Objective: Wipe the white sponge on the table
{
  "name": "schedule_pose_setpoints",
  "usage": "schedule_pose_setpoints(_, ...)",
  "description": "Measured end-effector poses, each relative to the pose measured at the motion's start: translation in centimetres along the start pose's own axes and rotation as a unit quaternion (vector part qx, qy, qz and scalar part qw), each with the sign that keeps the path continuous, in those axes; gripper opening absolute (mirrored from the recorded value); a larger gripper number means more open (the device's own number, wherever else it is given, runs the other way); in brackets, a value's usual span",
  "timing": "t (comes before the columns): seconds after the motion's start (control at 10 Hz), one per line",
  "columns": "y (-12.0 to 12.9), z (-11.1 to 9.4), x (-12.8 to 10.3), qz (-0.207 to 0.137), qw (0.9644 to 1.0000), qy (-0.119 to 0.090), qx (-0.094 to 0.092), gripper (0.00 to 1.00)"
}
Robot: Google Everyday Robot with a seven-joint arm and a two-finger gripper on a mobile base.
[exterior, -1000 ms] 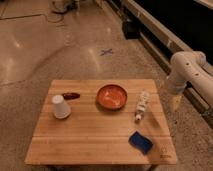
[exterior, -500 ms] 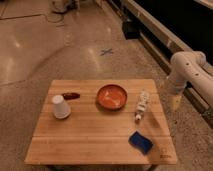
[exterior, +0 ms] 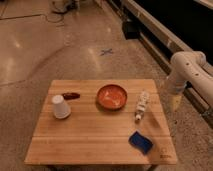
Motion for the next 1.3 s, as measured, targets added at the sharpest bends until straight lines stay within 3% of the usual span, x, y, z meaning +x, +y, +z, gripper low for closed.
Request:
schedule_pose_setpoints(0.4,0.1,0.0,0.1,0.001,1.0000,0.000,0.000,0.80)
schedule_pose_setpoints(0.6,1.7,1.1,-0.2,0.024,0.9996,-0.014,0.002,0.80)
schedule_pose_setpoints(1.0,5.6,3.7,-3.9,0.070,0.9957,-0.060,0.005,0.80)
schedule_pose_setpoints(1.3,8.2,5.6,-6.9,0.084,0.9937,-0.074,0.004,0.80)
